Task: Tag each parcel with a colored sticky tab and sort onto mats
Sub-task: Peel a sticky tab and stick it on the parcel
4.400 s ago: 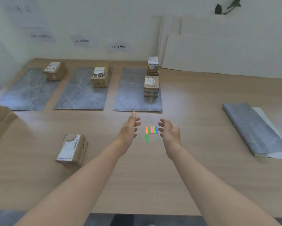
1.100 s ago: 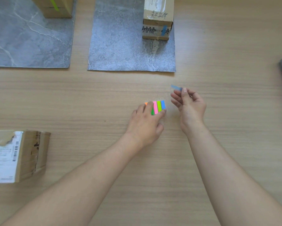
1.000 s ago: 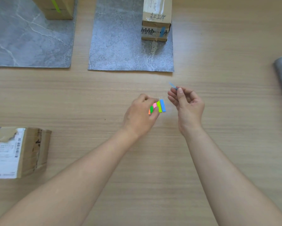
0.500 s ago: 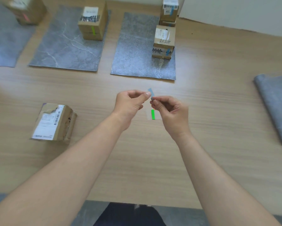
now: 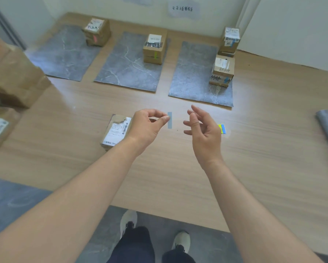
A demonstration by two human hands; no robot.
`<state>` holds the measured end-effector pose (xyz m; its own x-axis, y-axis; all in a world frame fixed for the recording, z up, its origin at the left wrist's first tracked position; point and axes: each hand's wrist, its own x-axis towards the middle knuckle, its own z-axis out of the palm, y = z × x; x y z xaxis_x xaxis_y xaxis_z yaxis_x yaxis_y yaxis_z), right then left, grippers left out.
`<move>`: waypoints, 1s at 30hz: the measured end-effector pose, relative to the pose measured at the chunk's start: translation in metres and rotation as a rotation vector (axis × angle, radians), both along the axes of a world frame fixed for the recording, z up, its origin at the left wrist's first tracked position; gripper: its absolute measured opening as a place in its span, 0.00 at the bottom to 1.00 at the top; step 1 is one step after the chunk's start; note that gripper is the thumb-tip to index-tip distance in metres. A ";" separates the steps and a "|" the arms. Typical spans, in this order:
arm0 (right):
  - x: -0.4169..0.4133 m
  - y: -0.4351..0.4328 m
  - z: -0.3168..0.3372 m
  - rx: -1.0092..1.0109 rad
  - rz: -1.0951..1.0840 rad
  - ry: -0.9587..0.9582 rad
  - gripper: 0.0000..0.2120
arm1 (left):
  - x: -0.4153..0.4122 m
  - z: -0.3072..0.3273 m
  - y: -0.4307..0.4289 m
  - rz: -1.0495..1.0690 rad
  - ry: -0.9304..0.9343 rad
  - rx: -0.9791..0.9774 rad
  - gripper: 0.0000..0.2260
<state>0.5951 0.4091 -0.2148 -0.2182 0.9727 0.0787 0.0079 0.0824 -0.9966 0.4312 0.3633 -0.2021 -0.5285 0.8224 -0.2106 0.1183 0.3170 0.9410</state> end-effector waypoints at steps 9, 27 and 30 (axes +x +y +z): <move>-0.097 -0.044 -0.056 -0.046 -0.068 -0.160 0.21 | -0.107 -0.041 -0.037 -0.143 0.163 -0.017 0.06; -0.154 -0.097 -0.108 0.445 0.282 -0.854 0.28 | -0.158 -0.114 -0.123 -0.161 0.355 -0.110 0.03; -0.156 -0.097 -0.114 0.435 0.321 -0.882 0.26 | -0.153 -0.122 -0.129 -0.132 0.382 -0.148 0.04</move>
